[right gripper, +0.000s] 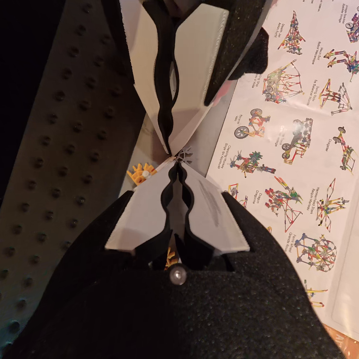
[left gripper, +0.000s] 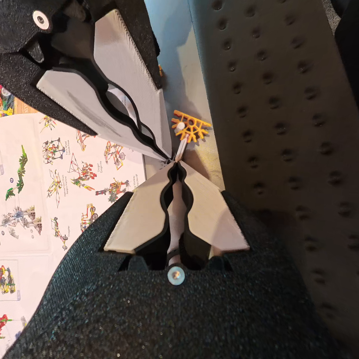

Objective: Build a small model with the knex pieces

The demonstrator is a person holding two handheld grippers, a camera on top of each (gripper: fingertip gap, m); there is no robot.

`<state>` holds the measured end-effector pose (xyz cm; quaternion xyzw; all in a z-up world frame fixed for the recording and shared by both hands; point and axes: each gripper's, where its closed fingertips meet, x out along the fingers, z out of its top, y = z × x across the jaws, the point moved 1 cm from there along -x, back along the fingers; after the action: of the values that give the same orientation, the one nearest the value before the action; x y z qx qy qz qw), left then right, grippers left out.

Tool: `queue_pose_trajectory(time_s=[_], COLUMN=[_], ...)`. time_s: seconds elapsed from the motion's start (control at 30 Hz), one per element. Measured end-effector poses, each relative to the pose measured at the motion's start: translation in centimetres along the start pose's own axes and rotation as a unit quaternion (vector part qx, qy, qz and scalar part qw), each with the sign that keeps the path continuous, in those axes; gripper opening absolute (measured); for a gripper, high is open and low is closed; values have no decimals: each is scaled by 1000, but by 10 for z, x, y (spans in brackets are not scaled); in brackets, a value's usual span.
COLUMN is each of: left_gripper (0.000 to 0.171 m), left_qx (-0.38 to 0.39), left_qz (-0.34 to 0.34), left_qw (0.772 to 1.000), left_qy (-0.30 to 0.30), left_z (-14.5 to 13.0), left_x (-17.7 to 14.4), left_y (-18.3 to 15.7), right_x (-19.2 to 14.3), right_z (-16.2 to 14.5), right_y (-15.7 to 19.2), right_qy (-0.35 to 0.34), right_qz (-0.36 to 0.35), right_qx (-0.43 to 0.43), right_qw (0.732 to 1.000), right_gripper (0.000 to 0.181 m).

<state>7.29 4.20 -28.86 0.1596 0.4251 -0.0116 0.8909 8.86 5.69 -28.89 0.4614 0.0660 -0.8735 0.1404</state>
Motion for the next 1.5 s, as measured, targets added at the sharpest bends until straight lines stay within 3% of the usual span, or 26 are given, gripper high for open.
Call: queue_pose_trajectory(time_s=[0.23,0.3,0.5,0.73,1.27,1.3,1.5], left_gripper=[0,1,26,15,13,0,2], left_qx=[5,1,-30,-10,45,45,38], left_qz=[8,13,16,14,92,97,116], left_qw=[1000,1000,999,1000,995,994,992], left_qy=[0,-1,-13,1,-4,-5,-14], left_z=[0,-2,-5,-8,-5,-5,-5], left_x=[0,-2,-6,1,-8,-9,-16], left_y=[2,6,17,10,29,31,41], right_x=[-2,-10,-29,-14,-24,-26,-30], right_z=[1,4,-1,-21,-20,-19,-25], right_y=[-3,-6,-5,24,10,9,4], right_qy=[12,-9,-21,32,-5,-10,-12], right_qz=[-26,-26,5,92,79,79,76], right_qx=[-14,3,46,65,81,80,80], right_qw=[1000,1000,999,993,994,994,994], right_gripper=[0,8,16,26,25,22,21])
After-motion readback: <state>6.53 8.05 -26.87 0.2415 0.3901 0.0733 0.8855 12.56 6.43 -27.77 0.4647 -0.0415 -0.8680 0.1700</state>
